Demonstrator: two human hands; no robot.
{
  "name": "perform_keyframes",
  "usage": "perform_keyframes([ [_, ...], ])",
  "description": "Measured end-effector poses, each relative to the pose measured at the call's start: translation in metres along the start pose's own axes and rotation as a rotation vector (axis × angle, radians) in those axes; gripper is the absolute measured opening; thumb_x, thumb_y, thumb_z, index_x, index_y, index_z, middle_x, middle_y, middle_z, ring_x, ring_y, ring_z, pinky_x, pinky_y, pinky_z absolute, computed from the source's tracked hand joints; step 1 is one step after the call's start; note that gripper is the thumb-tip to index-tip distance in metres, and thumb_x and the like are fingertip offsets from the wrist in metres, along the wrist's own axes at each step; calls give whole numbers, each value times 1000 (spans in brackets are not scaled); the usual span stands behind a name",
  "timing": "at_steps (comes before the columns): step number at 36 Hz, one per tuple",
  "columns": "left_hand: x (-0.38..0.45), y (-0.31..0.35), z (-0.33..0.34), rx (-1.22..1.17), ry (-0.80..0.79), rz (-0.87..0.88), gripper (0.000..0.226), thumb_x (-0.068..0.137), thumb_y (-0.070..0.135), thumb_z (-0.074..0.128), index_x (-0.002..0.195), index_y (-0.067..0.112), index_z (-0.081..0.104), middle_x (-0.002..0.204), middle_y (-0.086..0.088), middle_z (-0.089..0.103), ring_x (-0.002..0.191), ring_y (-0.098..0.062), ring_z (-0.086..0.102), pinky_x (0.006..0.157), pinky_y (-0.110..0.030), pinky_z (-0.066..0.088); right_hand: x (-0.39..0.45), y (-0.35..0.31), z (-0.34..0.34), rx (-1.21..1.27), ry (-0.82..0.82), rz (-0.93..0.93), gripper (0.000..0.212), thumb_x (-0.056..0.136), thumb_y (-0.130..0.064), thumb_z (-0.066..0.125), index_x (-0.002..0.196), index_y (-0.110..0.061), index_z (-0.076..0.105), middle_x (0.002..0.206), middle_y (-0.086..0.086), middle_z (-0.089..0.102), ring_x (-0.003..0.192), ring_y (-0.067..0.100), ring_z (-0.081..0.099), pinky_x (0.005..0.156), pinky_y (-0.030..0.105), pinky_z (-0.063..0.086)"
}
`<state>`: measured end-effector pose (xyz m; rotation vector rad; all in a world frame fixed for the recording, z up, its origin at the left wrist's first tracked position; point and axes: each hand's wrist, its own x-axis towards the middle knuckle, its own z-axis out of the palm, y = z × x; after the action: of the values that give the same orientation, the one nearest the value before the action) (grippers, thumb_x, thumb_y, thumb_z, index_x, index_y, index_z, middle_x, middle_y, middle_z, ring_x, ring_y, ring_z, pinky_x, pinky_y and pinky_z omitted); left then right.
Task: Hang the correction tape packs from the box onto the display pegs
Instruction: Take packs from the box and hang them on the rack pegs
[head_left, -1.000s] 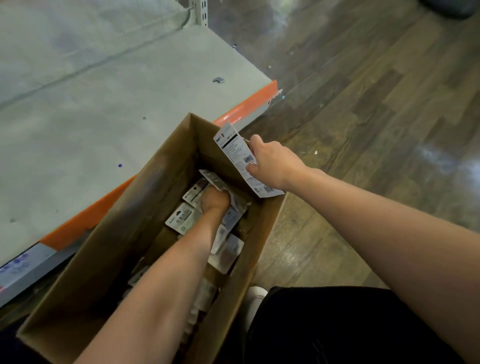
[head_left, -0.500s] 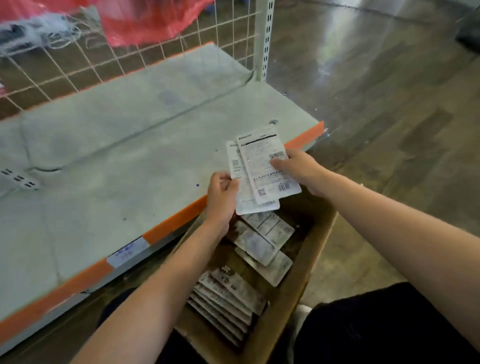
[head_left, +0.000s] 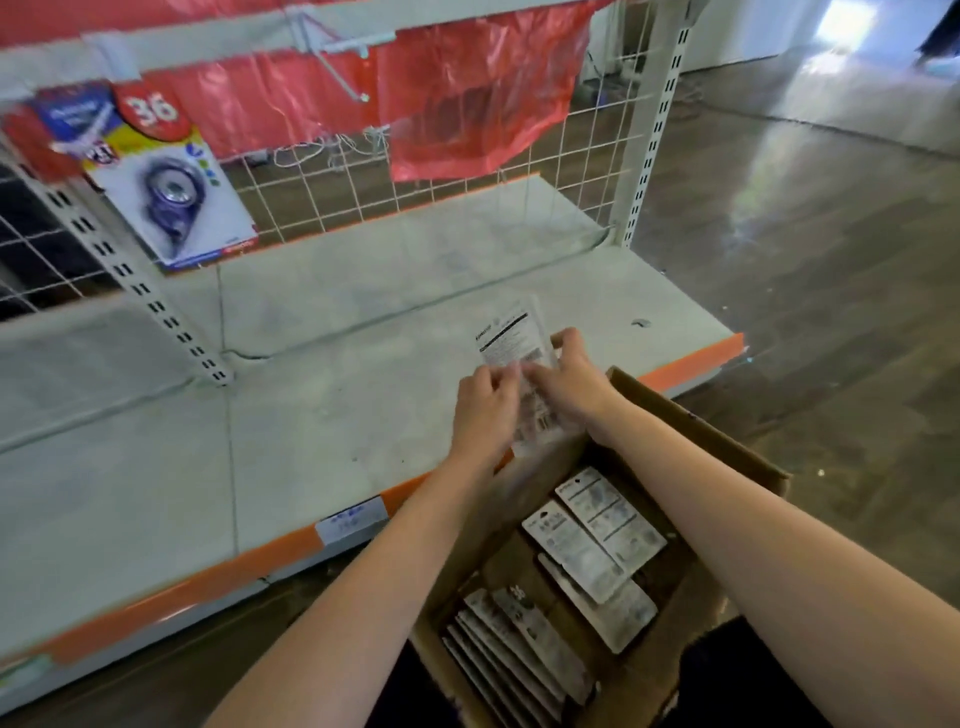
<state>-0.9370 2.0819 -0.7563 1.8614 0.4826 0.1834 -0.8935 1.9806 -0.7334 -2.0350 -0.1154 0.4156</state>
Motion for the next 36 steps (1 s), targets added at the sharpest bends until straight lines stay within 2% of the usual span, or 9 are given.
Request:
perform_keyframes([
  [5,6,1,-6,-187,-71,-230,53,96,47,48,127,6,42,118,-11,59,103,-24,62,84,-40,55,5,-8,15,130,-93,16,36,103,-39,31,129,-18,45,130,11,50,115,27,53,82,38,49],
  [9,14,-12,-25,-388,3,-290,28,94,13,58,117,4,45,120,-17,60,98,-29,64,78,-42,55,11,-8,17,171,-133,-2,23,100,-10,40,119,-10,53,127,11,55,108,20,52,78,30,49],
  [12,17,-17,-39,-496,-22,-282,26,94,5,55,119,3,50,115,-16,63,93,-28,66,74,-36,57,15,-3,16,213,-118,-13,19,95,3,48,106,-11,53,112,7,59,106,20,56,78,28,54],
  [15,19,-18,-46,-553,-27,-258,29,93,2,56,122,2,53,113,-15,66,95,-29,67,79,-38,57,19,4,16,210,-43,-15,23,92,-9,61,110,-14,49,101,-2,55,104,20,58,80,29,54],
  [19,22,-15,-47,-564,10,-212,35,87,1,64,121,3,56,114,-15,67,98,-32,67,80,-44,56,22,3,21,175,11,48,64,80,-38,74,128,-13,41,124,4,52,110,21,58,88,36,55],
  [21,23,-13,-48,-568,21,-186,33,86,2,66,117,7,58,111,-11,68,94,-28,68,75,-40,58,22,2,20,181,-17,81,48,82,-39,73,116,-15,49,124,7,56,109,22,60,92,41,54],
  [24,24,-14,-52,-605,39,-168,25,86,3,66,110,9,60,106,-11,69,89,-27,68,74,-39,57,21,-2,11,341,-52,105,21,89,-22,67,100,-15,51,114,9,63,92,18,64,77,34,57],
  [29,26,-23,-64,-640,98,-180,13,90,2,60,101,8,62,97,-11,66,86,-26,62,80,-37,49,24,-5,1,422,173,130,30,91,-15,65,112,-15,44,112,4,58,94,20,61,70,31,54],
  [36,21,-13,-69,-564,71,-146,7,88,8,66,89,15,65,88,-4,69,86,-24,62,83,-38,47,14,-16,5,463,71,52,30,93,-13,62,113,-18,41,104,0,59,82,13,64,58,26,55],
])
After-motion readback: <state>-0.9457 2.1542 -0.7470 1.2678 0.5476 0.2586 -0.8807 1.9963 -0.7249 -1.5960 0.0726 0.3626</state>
